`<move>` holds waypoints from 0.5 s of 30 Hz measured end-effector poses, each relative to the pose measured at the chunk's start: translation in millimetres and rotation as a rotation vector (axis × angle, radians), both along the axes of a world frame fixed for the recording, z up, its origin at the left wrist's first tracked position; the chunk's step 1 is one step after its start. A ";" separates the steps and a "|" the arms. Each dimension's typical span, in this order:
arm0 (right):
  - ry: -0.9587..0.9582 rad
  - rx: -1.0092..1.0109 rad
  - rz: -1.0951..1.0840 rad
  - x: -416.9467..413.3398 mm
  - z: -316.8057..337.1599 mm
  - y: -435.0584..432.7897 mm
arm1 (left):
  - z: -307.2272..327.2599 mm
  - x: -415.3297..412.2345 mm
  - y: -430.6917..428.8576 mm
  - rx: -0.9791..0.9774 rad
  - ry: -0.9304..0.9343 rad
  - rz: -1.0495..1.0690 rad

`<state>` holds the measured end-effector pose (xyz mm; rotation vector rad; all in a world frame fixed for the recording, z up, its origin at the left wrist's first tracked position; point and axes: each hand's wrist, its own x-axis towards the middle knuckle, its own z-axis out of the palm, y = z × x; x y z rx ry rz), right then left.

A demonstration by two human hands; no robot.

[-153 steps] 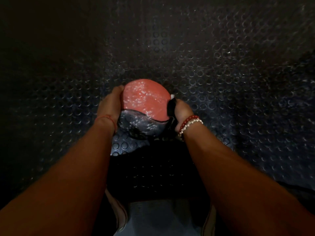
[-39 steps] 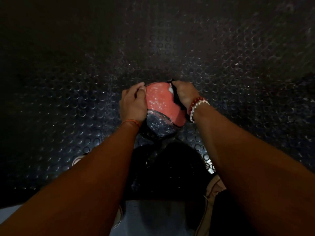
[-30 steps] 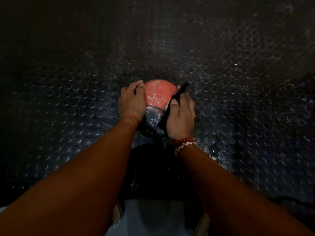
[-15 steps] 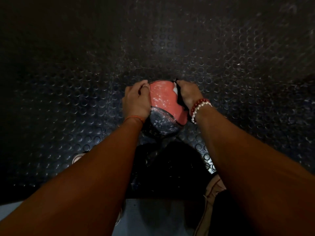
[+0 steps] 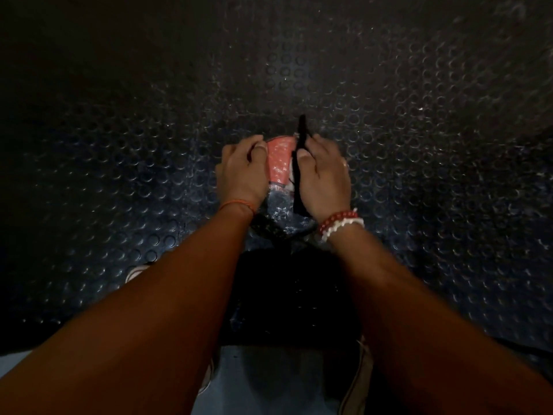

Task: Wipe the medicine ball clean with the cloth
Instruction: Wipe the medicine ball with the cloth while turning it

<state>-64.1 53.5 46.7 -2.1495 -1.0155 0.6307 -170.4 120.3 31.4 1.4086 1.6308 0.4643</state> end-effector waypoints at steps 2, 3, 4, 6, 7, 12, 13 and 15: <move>0.118 -0.025 0.046 17.0 3.1 17.6 | -0.8 -2.5 -4.0 0.020 -0.023 -0.003; 0.186 -0.054 0.065 25.5 5.3 25.7 | -1.8 -3.6 -4.8 0.029 -0.039 0.000; 0.254 -0.098 0.079 32.0 5.3 31.6 | -2.6 -4.4 -5.2 0.033 -0.052 0.006; 0.391 -0.194 0.020 41.8 -0.5 35.0 | -3.0 -3.8 -3.6 0.019 -0.050 0.014; 0.499 -0.222 -0.092 44.8 -4.4 32.2 | -2.5 -2.9 -2.4 0.008 -0.039 0.018; 0.867 -0.118 -0.642 25.1 -12.9 -3.2 | -2.6 -1.5 3.5 -0.016 -0.029 0.046; 0.865 -0.056 -0.697 15.6 -12.8 -8.7 | -3.2 -1.1 4.4 -0.020 -0.028 0.048; 0.648 0.022 -0.714 -7.2 -14.9 -18.3 | -3.2 0.1 6.2 -0.023 -0.028 0.050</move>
